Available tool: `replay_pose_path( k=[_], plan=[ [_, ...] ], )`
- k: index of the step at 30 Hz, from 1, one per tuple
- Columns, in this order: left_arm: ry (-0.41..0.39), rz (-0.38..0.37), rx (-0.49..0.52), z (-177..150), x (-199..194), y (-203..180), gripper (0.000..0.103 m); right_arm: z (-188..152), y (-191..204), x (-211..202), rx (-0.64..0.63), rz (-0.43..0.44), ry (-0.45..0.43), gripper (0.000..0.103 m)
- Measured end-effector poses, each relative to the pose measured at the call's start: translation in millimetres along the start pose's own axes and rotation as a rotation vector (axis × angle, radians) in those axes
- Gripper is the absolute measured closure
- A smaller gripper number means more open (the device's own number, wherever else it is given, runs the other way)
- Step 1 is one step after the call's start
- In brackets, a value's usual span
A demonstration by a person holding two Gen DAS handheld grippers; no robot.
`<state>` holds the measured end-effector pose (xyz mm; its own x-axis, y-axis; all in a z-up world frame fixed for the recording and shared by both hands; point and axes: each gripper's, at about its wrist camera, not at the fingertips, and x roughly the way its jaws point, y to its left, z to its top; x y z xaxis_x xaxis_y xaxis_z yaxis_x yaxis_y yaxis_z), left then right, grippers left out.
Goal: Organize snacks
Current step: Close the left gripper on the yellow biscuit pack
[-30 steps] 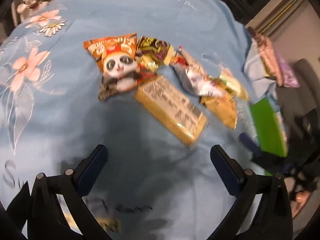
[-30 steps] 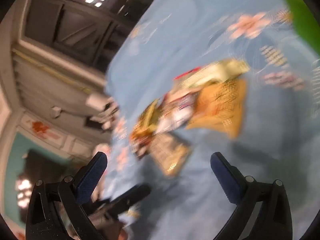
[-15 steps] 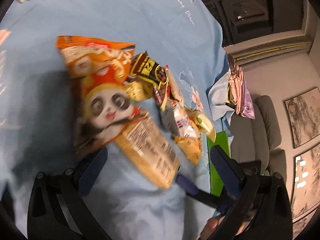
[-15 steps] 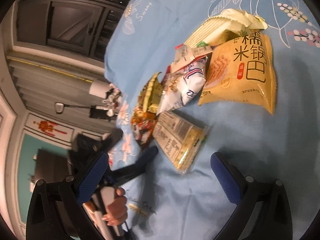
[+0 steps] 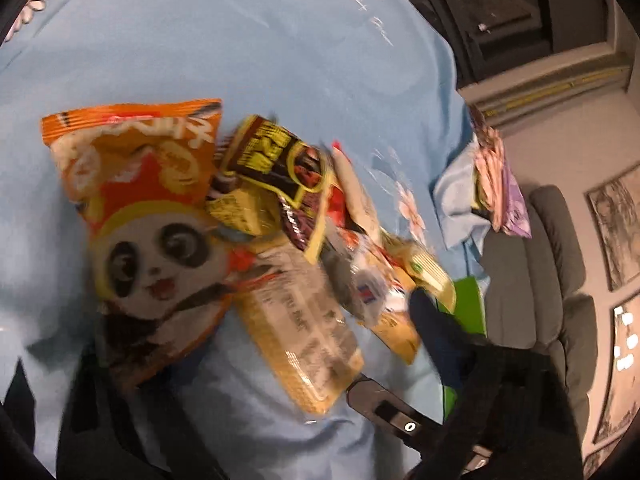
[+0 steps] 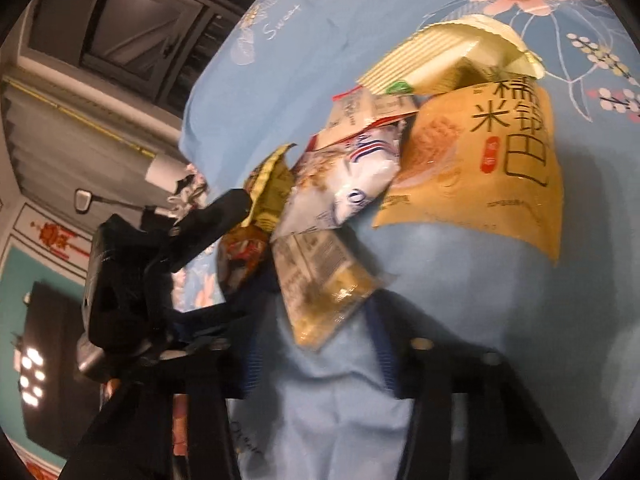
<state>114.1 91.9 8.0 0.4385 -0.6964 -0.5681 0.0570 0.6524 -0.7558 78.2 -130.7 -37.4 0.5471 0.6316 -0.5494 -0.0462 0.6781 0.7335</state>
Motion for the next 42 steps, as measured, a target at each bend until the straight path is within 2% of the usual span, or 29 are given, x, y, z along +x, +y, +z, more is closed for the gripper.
replay_pose_path(
  k=[1,2,5,10,14,17,18,19,22,25,27,28,29,30,31,32,33,36,37,38,39,40,41,42],
  plan=[
    [0.003,0.013,-0.017,2.5,3.1,7.3,0.057,0.5,1.2,1.1,0.0,-0.006,-0.003,0.065],
    [0.001,0.021,-0.039,4.1,4.7,16.7,0.077,1.9,1.2,3.1,-0.004,-0.011,-0.003,0.073],
    [-0.003,-0.101,-0.163,7.7,2.9,43.9,0.081,-0.2,-8.4,1.4,0.02,-0.007,-0.014,0.082],
    [-0.035,-0.061,-0.106,5.0,2.6,35.7,0.082,-2.6,1.3,-0.7,-0.017,-0.046,-0.04,0.083],
    [-0.02,-0.138,-0.164,4.1,-2.3,50.8,0.083,2.0,12.8,-1.7,-0.046,-0.058,-0.034,0.084],
    [-0.03,-0.125,-0.151,-0.4,-15.0,47.1,0.084,1.6,23.9,-4.9,-0.085,-0.073,-0.03,0.084],
    [-0.031,-0.125,-0.145,-0.6,-17.5,43.4,0.088,0.7,27.5,-6.1,-0.098,-0.079,-0.031,0.085],
    [-0.03,-0.143,-0.136,-2.1,-23.1,40.3,0.101,-0.6,30.1,-8.5,-0.112,-0.081,-0.033,0.089],
    [-0.045,-0.222,-0.11,-6.1,-35.6,20.1,0.101,-2.4,41.3,-18.0,-0.15,-0.072,-0.048,0.093],
    [-0.04,-0.151,0.027,-14.8,-45.2,-9.3,0.1,-2.7,53.0,-28.2,-0.207,-0.074,-0.067,0.094],
    [-0.063,-0.101,0.033,-20.5,-48.4,-13.1,0.1,-2.6,48.3,-32.7,-0.192,-0.096,-0.072,0.094],
    [-0.08,-0.086,0.023,-21.6,-51.4,-10.0,0.094,-2.9,45.5,-34.0,-0.18,-0.105,-0.074,0.094],
    [-0.098,-0.073,0.006,-22.6,-52.7,-6.4,0.078,-3.2,41.3,-35.7,-0.162,-0.104,-0.071,0.094],
    [-0.103,-0.055,-0.006,-22.1,-52.6,-1.6,0.067,-2.9,38.2,-37.1,-0.148,-0.104,-0.063,0.094],
    [-0.097,-0.024,-0.02,-20.6,-49.0,1.0,0.046,-3.1,36.2,-38.8,-0.145,-0.107,-0.059,0.094],
    [-0.079,0.008,-0.037,-19.6,-43.7,7.5,0.04,-1.3,35.4,-41.4,-0.147,-0.116,-0.057,0.094],
    [-0.063,0.022,-0.056,-19.7,-39.5,15.2,0.04,0.0,35.9,-43.4,-0.15,-0.13,-0.065,0.094],
    [-0.036,-0.031,-0.153,-16.7,-24.9,37.6,0.038,2.6,35.5,-43.9,-0.141,-0.165,-0.068,0.091],
    [-0.065,-0.065,-0.172,-14.9,-27.7,41.0,0.033,3.7,33.8,-41.5,-0.126,-0.178,-0.052,0.084],
    [-0.084,-0.095,-0.202,-12.5,-29.3,43.5,0.023,5.7,28.4,-37.1,-0.102,-0.183,-0.022,0.073],
    [-0.094,-0.118,-0.224,-9.5,-30.6,44.1,0.018,5.5,27.1,-32.5,-0.085,-0.187,-0.001,0.065],
    [-0.095,-0.127,-0.231,-6.8,-29.5,43.2,0.009,4.4,24.6,-30.4,-0.077,-0.187,0.008,0.049],
    [-0.072,-0.111,-0.216,-2.2,-22.3,34.7,0.005,4.2,26.4,-27.6,-0.088,-0.163,-0.001,0.04],
    [-0.053,-0.084,-0.192,0.2,-17.3,30.1,0.004,2.9,29.8,-26.8,-0.108,-0.162,-0.011,0.037]
  ],
)
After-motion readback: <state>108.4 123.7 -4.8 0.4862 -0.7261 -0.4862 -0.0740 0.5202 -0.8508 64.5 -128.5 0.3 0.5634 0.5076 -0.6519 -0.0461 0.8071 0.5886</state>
